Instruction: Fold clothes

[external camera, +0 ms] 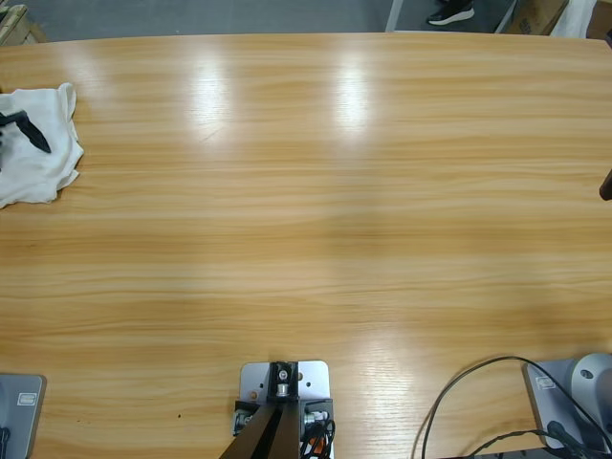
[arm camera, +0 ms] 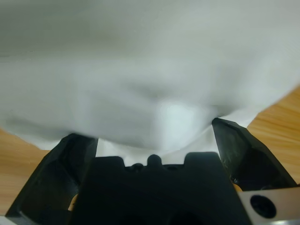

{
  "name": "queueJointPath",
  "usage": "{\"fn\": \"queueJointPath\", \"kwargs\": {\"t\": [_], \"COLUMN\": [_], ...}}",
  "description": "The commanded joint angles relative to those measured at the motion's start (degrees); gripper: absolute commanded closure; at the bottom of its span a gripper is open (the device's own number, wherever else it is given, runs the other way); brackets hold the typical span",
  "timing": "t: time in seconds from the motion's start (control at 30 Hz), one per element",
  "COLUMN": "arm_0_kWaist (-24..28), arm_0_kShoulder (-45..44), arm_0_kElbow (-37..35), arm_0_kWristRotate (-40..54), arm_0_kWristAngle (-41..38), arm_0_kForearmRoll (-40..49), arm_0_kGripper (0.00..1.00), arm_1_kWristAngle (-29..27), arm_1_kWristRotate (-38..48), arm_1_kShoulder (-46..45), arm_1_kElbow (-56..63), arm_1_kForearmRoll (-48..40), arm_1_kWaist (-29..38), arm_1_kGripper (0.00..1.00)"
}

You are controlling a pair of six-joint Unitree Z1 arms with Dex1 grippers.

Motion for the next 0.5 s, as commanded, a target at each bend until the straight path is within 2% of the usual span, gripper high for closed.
{"fn": "queueJointPath", "kwargs": {"t": [0.03, 0.23, 0.37, 0.5], "arm_0_kWaist": [0.30, 1.48, 2.00, -0.30], "arm_0_kShoulder": [4.63, -3.76, -13.23, -25.17], "arm_0_kElbow": [6.96, 9.83, 9.19, 6.22], "arm_0_kWristRotate": [-0.40, -0.35, -0.31, -0.45], "arm_0_kWristAngle": [-1.41, -1.34, -1.99, -6.66], "arm_0_kForearmRoll": [-4.40, -4.63, -0.52, 5.78], "arm_0_kGripper": [0.064, 0.069, 0.106, 0.110], "arm_1_kWristAngle": [0.90, 0.84, 1.88, 4.34], "arm_1_kWristRotate": [-0.01, -0.11, -0.01, 0.08], "arm_1_kShoulder": [1.13, 0.71, 0.65, 1.97], "arm_1_kElbow": [0.30, 0.10, -0.92, -1.23], "arm_1_kForearmRoll": [1.50, 1.58, 1.74, 1.76], "arm_1_kWaist": [-0.46, -0.53, -0.53, -0.53], "arm_1_kGripper": [0.115, 0.115, 0.115, 0.115]}}
